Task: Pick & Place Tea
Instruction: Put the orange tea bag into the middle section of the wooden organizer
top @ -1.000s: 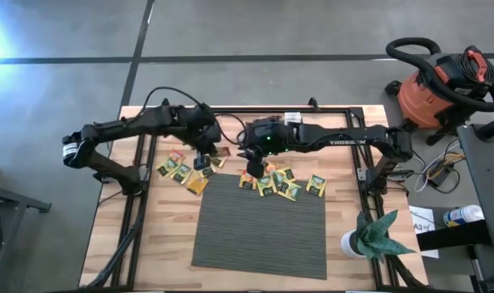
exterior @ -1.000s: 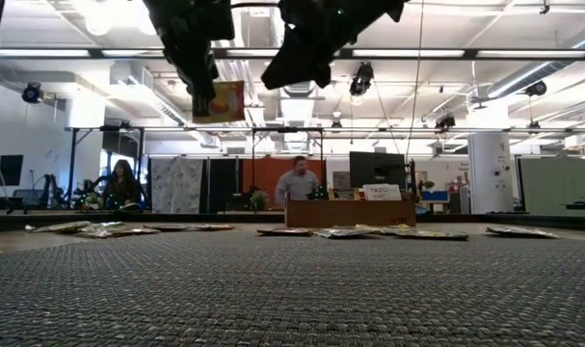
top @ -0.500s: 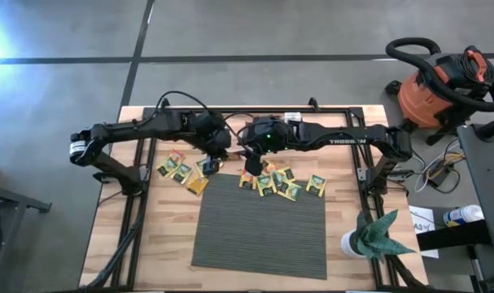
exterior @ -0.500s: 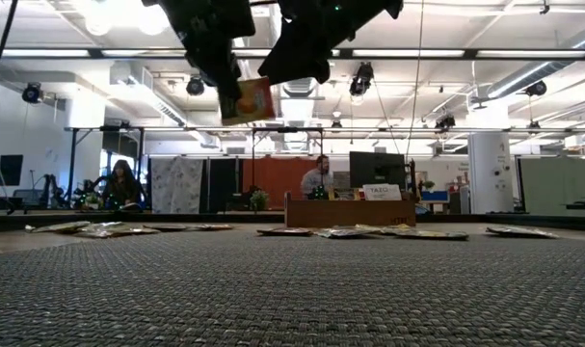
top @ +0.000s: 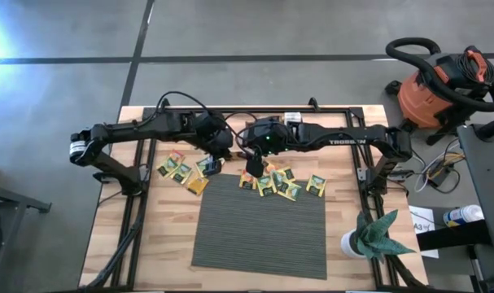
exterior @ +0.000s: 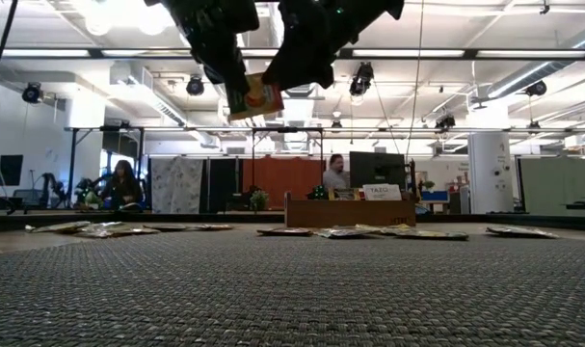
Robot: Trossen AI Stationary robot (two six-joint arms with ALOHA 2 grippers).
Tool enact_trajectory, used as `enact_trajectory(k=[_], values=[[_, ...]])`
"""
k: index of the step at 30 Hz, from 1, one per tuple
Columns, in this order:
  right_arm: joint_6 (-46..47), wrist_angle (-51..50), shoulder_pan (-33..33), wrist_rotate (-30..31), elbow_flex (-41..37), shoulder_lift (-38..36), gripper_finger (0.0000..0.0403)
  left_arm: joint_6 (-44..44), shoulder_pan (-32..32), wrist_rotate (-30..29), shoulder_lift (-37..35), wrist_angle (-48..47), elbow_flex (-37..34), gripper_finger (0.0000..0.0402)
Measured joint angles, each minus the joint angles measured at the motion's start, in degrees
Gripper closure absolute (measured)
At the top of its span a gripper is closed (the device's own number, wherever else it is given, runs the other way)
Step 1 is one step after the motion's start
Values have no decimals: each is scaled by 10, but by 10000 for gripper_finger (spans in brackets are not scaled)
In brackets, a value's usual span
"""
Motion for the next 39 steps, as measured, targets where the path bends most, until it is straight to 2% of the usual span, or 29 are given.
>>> enact_trajectory(k=[3, 13, 21, 26, 29, 33, 35, 39], values=[[0, 1, -1, -2, 0, 0, 271, -2, 0, 21, 0, 6, 0, 402], [16, -2, -1, -32, 0, 0, 385, -36, -1, 15, -4, 34, 0, 392], [47, -48, -1, -26, 0, -2, 393, -80, -1, -57, -23, 33, -1, 320], [79, -55, -1, 46, -1, -12, 394, -107, -1, -128, -66, 34, -18, 297], [95, -48, -2, 86, -7, -29, 394, -142, -1, -159, -124, 72, -58, 297], [129, 16, -5, 102, -43, -68, 394, -220, -1, -187, -229, 201, -167, 297], [158, 79, -9, 115, -77, -92, 394, -264, -1, -190, -280, 289, -235, 297], [248, 280, -18, 154, -162, -127, 394, -324, -3, -190, -346, 465, -356, 297]])
